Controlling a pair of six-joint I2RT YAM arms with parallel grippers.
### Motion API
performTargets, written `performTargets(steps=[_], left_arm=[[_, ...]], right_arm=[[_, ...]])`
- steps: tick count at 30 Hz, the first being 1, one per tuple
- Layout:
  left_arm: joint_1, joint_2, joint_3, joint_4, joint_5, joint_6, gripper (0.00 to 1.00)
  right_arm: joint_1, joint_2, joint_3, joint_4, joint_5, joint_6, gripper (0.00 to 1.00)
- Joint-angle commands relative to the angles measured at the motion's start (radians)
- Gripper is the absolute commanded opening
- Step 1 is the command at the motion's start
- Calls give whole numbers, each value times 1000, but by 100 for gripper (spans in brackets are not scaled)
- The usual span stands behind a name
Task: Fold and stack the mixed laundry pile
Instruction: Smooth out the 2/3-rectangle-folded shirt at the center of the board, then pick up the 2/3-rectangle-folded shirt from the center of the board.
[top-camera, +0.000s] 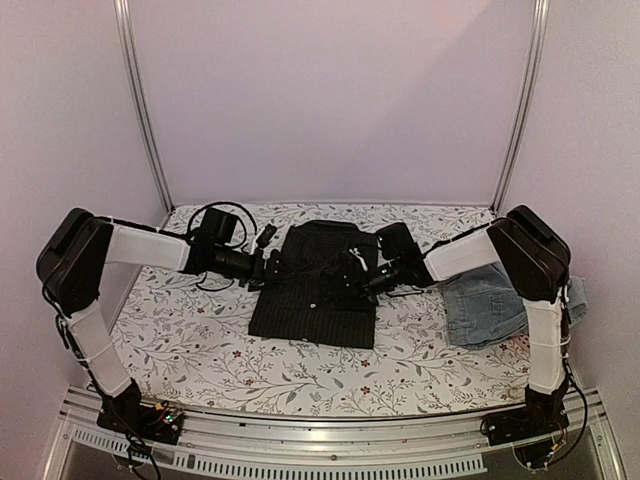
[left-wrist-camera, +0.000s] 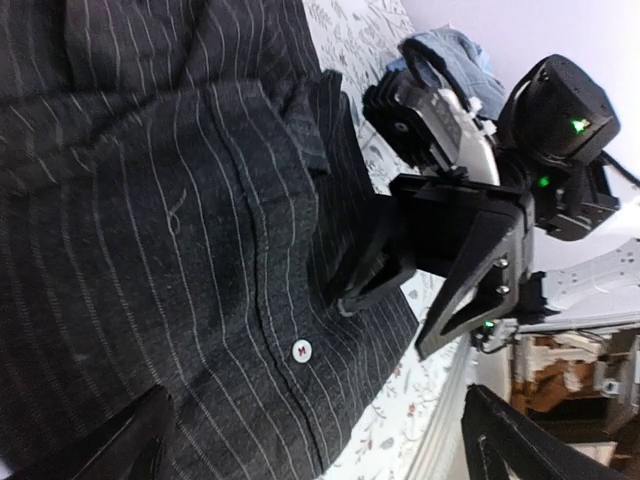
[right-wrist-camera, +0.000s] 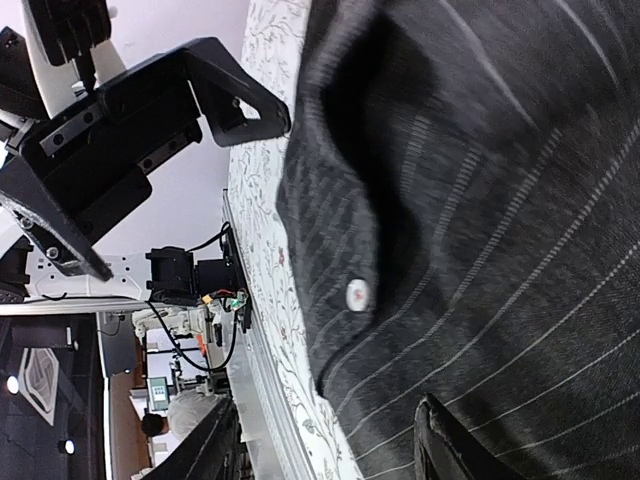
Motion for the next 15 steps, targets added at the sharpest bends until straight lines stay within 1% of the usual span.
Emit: performTargets(steps=[1,3,5,8,10,12,15], left_arm=[[-18,-241,40,-279,-315,244,100],[-42,-327,7,-303,-434,329,100],[-80,-403,-49,-301,-528,414,100],[-190,-498,-146,-270,-667,561,100],[-271,-535,-201,-247,-765,642,100],[-334,-552,-255,-214,-813,700,99],[-405,-543,-299,-180,-838,791,93]], right_arm=[[-11,-138,145,-240,20,-157,58],[-10,-131,213,-319,35,-199,57],[-9,-91,280,-373,49,-245,55],[-7,-23,361,-401,54,-274,50],[-3,38,412,-410,49,-274,47],[4,85,451,-411,51,-278,45],[8,167,495,-411,56,-280,43]])
